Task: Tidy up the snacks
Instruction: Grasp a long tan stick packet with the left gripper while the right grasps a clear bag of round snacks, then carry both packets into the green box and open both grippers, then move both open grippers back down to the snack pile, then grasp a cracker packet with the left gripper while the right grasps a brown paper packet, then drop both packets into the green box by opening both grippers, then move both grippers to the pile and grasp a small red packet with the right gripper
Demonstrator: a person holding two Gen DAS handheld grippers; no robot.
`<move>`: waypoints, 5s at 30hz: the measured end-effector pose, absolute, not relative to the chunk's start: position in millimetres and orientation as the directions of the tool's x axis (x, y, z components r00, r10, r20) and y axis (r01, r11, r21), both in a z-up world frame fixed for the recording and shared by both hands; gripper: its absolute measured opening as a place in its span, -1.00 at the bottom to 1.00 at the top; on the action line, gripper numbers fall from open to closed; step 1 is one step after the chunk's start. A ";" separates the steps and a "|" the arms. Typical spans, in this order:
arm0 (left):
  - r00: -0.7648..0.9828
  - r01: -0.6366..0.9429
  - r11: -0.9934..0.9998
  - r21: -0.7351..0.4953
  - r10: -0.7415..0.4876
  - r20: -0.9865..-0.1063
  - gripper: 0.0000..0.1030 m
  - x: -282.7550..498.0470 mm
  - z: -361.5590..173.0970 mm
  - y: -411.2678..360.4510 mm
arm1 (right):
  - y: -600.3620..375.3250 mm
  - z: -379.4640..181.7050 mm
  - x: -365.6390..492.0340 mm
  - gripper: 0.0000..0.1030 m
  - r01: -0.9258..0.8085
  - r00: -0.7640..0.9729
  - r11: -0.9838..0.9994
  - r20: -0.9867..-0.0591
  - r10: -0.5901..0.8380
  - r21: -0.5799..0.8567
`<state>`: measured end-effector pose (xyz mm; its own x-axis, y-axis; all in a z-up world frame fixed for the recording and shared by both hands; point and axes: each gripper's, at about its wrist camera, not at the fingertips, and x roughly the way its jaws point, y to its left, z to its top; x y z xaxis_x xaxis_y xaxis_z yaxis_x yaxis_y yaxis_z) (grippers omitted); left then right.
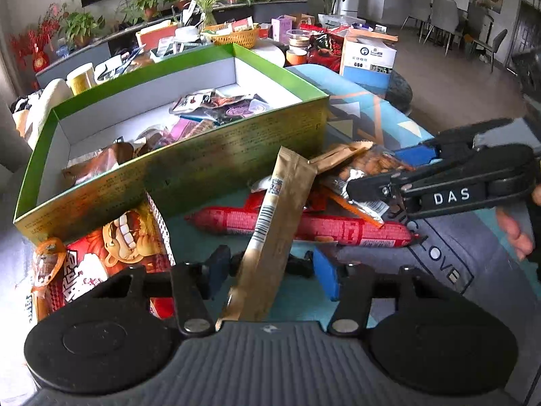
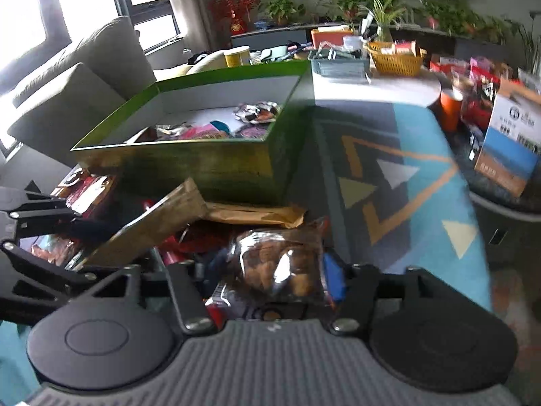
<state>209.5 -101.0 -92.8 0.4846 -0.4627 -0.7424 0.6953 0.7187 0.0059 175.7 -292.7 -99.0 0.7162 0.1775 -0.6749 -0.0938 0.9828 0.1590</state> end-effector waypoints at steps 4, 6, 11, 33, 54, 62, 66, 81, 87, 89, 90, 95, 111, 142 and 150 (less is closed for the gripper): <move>0.496 0.699 0.715 -0.003 -0.488 -0.718 -0.57 196.4 -79.8 -98.2 | -293.7 -86.4 162.7 -0.14 -0.098 0.729 0.982 -0.660 0.183 0.163; 0.501 0.701 0.713 -0.011 -0.503 -0.704 -0.57 190.2 -71.6 -94.5 | -295.2 -78.4 153.0 -0.14 -0.097 0.742 0.981 -0.644 0.183 0.168; 0.523 0.699 0.715 -0.015 -0.525 -0.672 -0.57 174.7 -50.4 -87.1 | -293.3 -50.2 128.1 -0.14 -0.110 0.785 0.979 -0.588 0.193 0.173; 0.703 0.568 0.820 0.074 -0.436 -0.561 -0.56 235.8 15.4 -57.5 | -268.4 7.8 187.7 -0.14 -0.114 0.879 0.968 -0.432 0.203 0.222; 0.708 0.457 0.887 0.070 -0.315 -0.632 0.16 348.3 -33.5 -44.6 | -257.5 -38.9 276.8 -0.13 -0.024 0.841 0.960 -0.514 0.170 0.278; 0.733 0.374 0.926 0.050 -0.263 -0.627 0.42 310.8 -24.7 16.7 | -271.3 -26.7 240.6 -0.12 -0.067 0.848 0.963 -0.493 0.193 0.262; 0.710 0.349 0.936 0.050 -0.229 -0.666 0.43 281.6 -37.7 47.3 | -277.4 -35.2 214.9 -0.12 -0.127 0.828 0.971 -0.518 0.216 0.201; 0.652 0.359 0.933 -0.019 -0.265 -0.710 0.45 241.8 -70.4 72.0 | -261.6 -84.6 167.8 -0.12 -0.212 0.792 0.956 -0.609 0.048 -0.201; 0.622 0.335 0.942 0.000 -0.221 -0.751 0.49 253.7 -86.5 66.5 | -256.3 -102.0 185.5 -0.13 -0.246 0.769 0.933 -0.639 0.023 -0.264; 0.606 0.319 0.947 -0.035 -0.232 -0.761 0.50 260.5 -91.3 69.2 | -254.9 -106.3 190.8 -0.13 -0.254 0.775 0.928 -0.631 0.027 -0.272; 0.602 0.312 0.949 -0.038 -0.229 -0.765 0.49 263.7 -94.1 69.6 | -253.6 -107.4 193.1 -0.13 -0.256 0.780 0.927 -0.625 0.030 -0.275; 0.616 0.300 0.951 -0.072 -0.250 -0.747 0.09 274.2 -103.5 73.8 | -247.9 -110.6 208.1 -0.15 -0.296 0.757 0.922 -0.650 0.068 -0.249; 0.726 0.372 0.926 -0.066 -0.335 -0.600 -0.23 218.6 -14.9 75.2 | -254.9 -22.8 150.7 -0.80 -0.311 0.828 0.950 -0.499 0.256 -0.028; 0.737 0.433 0.900 0.053 -0.319 -0.595 0.26 312.5 -13.9 -53.0 | -250.4 -22.9 244.7 -0.17 -0.178 0.849 0.981 -0.492 0.192 0.075; 0.729 0.454 0.890 0.037 -0.347 -0.591 0.26 260.4 5.7 -50.2 | -252.6 -15.2 199.2 -0.17 -0.255 0.809 0.963 -0.527 0.260 0.083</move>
